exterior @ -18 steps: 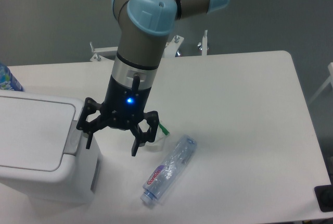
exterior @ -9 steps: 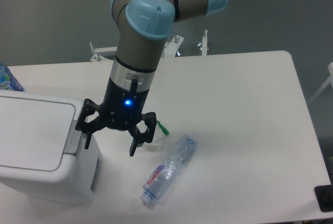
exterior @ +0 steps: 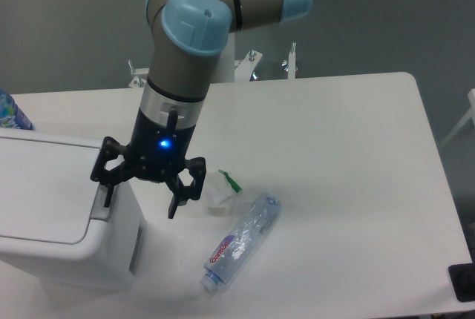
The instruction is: Open the trash can
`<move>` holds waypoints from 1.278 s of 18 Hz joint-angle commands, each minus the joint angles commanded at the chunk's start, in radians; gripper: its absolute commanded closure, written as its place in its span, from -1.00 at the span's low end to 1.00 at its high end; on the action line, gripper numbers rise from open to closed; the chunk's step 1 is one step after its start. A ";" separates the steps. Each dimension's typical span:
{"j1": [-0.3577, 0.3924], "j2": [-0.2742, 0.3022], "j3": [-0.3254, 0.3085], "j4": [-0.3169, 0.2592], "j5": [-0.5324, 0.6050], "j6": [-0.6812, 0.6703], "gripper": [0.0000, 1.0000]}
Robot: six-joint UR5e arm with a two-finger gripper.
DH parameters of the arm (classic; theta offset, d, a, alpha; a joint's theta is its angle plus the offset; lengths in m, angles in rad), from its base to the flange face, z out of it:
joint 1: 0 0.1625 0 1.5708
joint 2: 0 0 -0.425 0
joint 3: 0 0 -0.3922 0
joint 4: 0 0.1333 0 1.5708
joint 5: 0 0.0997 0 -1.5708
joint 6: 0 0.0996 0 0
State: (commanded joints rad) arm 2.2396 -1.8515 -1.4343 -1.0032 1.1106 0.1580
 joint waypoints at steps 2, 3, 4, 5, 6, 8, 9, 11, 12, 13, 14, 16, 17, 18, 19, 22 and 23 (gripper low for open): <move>0.000 -0.002 -0.002 0.000 0.000 0.008 -1.00; 0.000 -0.003 0.000 0.000 0.008 0.008 -1.00; 0.000 -0.002 0.000 0.000 0.029 0.008 -1.00; 0.000 0.000 0.000 0.000 0.044 0.009 -1.00; 0.000 0.000 0.000 0.000 0.054 0.009 -1.00; 0.000 -0.002 0.000 0.000 0.055 0.011 -1.00; 0.000 -0.003 0.000 0.000 0.055 0.011 -1.00; 0.000 -0.003 0.000 0.005 0.055 0.009 -1.00; 0.000 -0.005 -0.002 0.005 0.055 0.009 -1.00; 0.000 -0.006 -0.002 0.005 0.055 0.008 -1.00; -0.002 -0.006 -0.002 0.005 0.055 0.006 -1.00; -0.002 -0.006 0.000 0.000 0.055 0.003 -1.00; 0.000 -0.005 0.002 0.000 0.055 0.000 -1.00; -0.002 -0.003 0.005 0.000 0.055 0.000 -1.00; 0.000 -0.002 0.012 0.000 0.055 0.002 -1.00; 0.011 0.002 0.020 0.024 0.055 0.015 -1.00; 0.023 0.002 0.021 0.040 0.055 0.020 -1.00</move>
State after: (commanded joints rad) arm 2.2625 -1.8500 -1.4128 -0.9635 1.1658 0.1779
